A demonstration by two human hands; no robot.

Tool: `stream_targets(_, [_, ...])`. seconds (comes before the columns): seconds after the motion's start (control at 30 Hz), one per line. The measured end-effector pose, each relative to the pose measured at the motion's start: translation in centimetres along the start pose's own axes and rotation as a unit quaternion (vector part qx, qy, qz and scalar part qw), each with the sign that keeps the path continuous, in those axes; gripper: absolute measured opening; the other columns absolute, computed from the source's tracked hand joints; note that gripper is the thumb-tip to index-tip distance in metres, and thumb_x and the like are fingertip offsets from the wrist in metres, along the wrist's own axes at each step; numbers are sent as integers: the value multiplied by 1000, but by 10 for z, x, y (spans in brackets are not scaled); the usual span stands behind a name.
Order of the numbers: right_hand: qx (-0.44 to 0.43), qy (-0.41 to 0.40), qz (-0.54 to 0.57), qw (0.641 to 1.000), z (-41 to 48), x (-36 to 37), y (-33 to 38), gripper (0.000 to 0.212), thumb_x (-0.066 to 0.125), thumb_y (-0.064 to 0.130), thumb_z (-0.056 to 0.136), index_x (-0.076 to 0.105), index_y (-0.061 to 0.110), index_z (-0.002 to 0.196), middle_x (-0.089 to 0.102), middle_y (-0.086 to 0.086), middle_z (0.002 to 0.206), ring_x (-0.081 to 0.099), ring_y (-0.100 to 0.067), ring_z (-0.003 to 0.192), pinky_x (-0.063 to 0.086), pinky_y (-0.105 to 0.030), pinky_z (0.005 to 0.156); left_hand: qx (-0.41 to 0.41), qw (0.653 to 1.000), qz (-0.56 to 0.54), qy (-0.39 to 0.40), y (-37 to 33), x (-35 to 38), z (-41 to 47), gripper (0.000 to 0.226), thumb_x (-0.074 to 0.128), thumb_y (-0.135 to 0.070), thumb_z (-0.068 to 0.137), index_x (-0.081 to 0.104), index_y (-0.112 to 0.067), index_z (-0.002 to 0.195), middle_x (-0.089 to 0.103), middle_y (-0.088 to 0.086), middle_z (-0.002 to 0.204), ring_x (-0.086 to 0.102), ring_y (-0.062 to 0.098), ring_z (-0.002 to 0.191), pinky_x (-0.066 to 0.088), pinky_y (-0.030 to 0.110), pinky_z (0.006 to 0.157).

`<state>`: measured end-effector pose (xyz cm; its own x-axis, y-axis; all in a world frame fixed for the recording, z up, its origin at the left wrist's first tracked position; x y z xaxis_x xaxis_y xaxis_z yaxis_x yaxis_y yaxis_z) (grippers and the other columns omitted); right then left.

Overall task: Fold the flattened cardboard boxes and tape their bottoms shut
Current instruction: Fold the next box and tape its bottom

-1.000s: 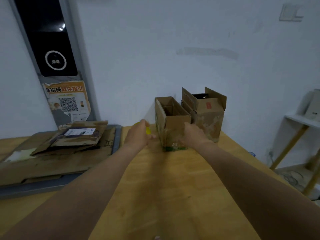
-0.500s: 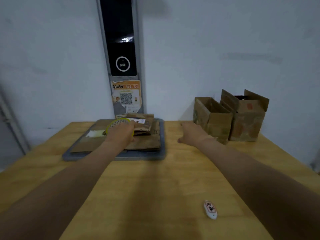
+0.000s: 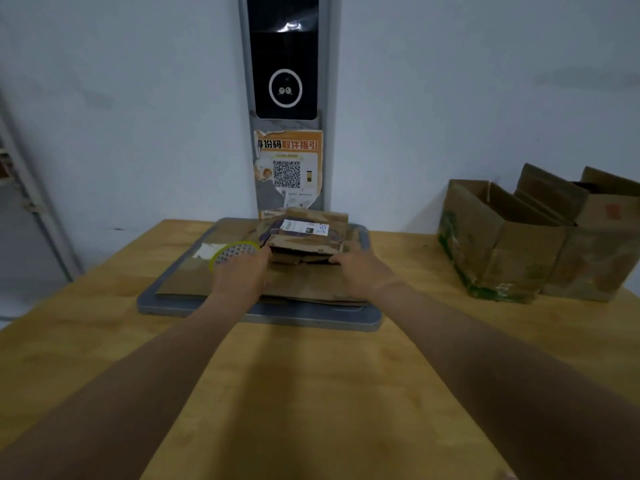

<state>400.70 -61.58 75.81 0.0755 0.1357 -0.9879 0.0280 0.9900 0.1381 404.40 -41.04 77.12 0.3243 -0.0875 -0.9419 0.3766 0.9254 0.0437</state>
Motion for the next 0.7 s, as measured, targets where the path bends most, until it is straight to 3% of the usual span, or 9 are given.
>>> stream_targets(0.07, [-4,6,6,1000,20,15,3,48,46,30,105,44,28,153,7,-5,169,12,-38,154,27,-49,121,-16,999,-27,12,5,19,13,42,73,-33,93,51,-23,127,66,8,109,66,30,98,54,43,76])
stream_targets(0.17, [-4,4,7,1000,44,30,4,49,35,50,107,41,35,153,-3,4,171,4,-39,154,21,-58,121,-40,997,-55,31,10,43,30,37,74,-35,92,54,-24,121,66,7,106,66,29,98,57,43,78])
stream_targets(0.27, [1,11,-19,1000,65,46,3,52,28,57,105,42,37,152,-7,4,171,1,-39,153,17,-61,121,-64,995,-52,53,15,58,47,38,77,-37,89,57,-22,118,68,8,107,66,30,100,58,44,81])
stream_targets(0.37, [22,32,-29,999,80,61,-2,60,25,61,105,34,31,156,-13,2,171,-5,-41,154,9,-61,123,-88,994,-38,52,22,69,57,39,77,-39,89,56,-20,116,67,9,107,66,31,100,52,39,72])
stream_targets(0.5, [43,2,-4,999,83,56,-7,67,27,59,105,28,18,159,-7,5,171,4,-46,153,13,-61,123,-101,994,-19,32,25,75,55,34,69,-37,97,50,-15,114,63,11,101,66,34,98,48,41,70])
stream_targets(0.6, [49,-35,51,997,74,34,-9,65,32,55,106,36,12,154,2,8,171,18,-43,150,25,-60,119,-109,991,-67,37,19,70,47,39,66,-32,100,48,-12,127,66,15,112,67,37,103,56,49,82])
stream_targets(0.7, [41,-92,88,991,58,-2,-10,59,37,51,106,47,5,142,14,5,167,33,-42,143,37,-56,112,-111,986,-121,-12,13,41,38,34,64,-33,100,52,-10,123,67,15,107,66,36,100,52,43,74])
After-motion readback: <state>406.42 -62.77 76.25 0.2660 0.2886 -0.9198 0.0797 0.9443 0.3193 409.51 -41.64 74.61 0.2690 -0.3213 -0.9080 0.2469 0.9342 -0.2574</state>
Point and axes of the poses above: each hand's wrist, its own z-axis towards the middle knuckle, its own x-axis out of the palm, y = z × x, the point moved 8 cm from there along z, towards the middle knuckle
